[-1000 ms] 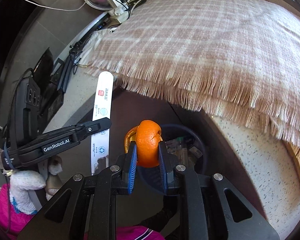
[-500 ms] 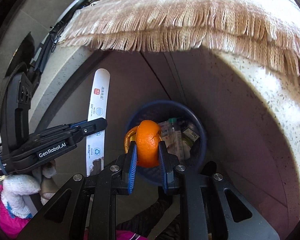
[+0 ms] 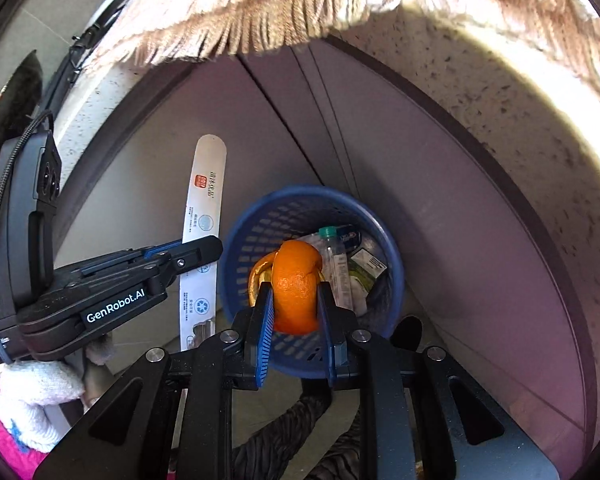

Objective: Collect trash

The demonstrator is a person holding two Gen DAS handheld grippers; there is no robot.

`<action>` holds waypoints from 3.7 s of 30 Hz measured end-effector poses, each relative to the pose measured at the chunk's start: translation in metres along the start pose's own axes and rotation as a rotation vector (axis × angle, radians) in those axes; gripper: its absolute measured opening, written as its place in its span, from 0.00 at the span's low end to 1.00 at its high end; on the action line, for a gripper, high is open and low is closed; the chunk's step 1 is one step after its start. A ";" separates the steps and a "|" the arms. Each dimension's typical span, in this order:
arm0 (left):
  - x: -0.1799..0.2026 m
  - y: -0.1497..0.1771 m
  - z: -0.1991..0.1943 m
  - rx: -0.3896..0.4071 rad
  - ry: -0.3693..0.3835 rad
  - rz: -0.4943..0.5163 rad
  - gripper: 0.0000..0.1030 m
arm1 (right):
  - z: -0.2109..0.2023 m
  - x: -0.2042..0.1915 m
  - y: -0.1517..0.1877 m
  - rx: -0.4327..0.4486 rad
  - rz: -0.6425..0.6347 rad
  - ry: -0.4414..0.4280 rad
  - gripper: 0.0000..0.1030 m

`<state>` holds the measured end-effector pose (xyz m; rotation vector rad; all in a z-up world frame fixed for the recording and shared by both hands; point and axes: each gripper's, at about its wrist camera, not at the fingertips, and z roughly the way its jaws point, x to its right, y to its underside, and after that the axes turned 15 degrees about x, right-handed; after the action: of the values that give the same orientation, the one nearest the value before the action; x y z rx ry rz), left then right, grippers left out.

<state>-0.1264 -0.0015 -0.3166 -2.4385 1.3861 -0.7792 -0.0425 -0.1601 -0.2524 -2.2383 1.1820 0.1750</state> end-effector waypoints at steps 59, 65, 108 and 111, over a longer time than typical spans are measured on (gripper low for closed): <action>0.060 -0.082 -0.135 0.246 0.002 0.076 0.40 | -0.135 -0.013 -0.065 0.259 -0.078 -0.033 0.45; 0.094 -0.114 -0.172 0.346 0.045 0.118 0.56 | -0.176 -0.006 -0.096 0.364 -0.066 -0.037 0.47; 0.195 -0.170 -0.257 0.627 0.061 0.247 1.00 | -0.277 0.014 -0.157 0.700 -0.072 -0.038 0.81; 0.197 -0.169 -0.258 0.640 0.053 0.261 1.00 | -0.277 0.016 -0.157 0.699 -0.062 -0.042 0.81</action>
<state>-0.0652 -0.0640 0.0385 -1.7251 1.1967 -1.0299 0.0480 -0.2592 0.0369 -1.6393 0.9548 -0.1926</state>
